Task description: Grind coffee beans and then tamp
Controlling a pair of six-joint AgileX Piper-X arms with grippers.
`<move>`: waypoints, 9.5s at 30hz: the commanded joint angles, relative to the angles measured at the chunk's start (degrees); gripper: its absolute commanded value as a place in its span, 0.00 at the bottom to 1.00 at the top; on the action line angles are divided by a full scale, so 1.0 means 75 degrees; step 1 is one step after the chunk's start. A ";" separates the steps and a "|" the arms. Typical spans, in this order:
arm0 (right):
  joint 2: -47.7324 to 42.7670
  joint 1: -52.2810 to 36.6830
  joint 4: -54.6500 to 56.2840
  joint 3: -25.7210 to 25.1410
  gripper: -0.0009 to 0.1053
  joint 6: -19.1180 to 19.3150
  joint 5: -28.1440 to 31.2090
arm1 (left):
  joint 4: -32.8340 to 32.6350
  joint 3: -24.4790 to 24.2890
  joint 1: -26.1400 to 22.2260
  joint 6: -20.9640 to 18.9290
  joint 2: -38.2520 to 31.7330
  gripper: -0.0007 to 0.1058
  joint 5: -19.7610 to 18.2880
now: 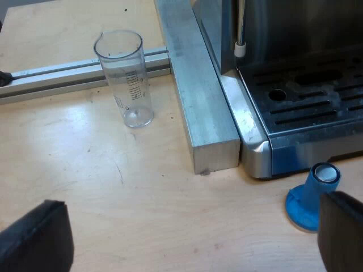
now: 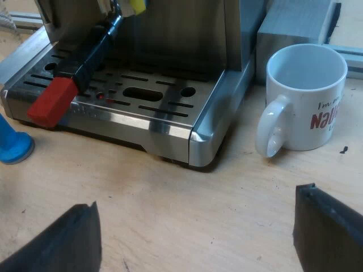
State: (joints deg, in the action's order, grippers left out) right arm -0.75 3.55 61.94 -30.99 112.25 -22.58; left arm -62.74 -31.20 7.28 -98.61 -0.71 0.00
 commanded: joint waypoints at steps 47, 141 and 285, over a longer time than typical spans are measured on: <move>0.2810 0.3633 -0.2014 -0.0511 0.68 0.0273 0.0500 | 0.2350 -0.0015 0.2959 0.0906 0.1537 0.83 -0.3175; 0.8698 1.0659 -0.7315 0.0719 0.05 -0.6889 1.1210 | 0.3562 0.0833 0.3541 0.1375 0.3044 0.83 -0.4354; 0.7594 1.1080 -0.8913 0.0060 0.65 -0.2952 1.2169 | 0.3193 0.1014 0.3541 0.1361 0.1696 0.83 -0.4375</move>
State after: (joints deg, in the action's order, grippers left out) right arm 56.72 86.56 -7.02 -29.78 89.50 69.05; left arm -38.86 -22.93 33.70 -88.81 12.37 -32.27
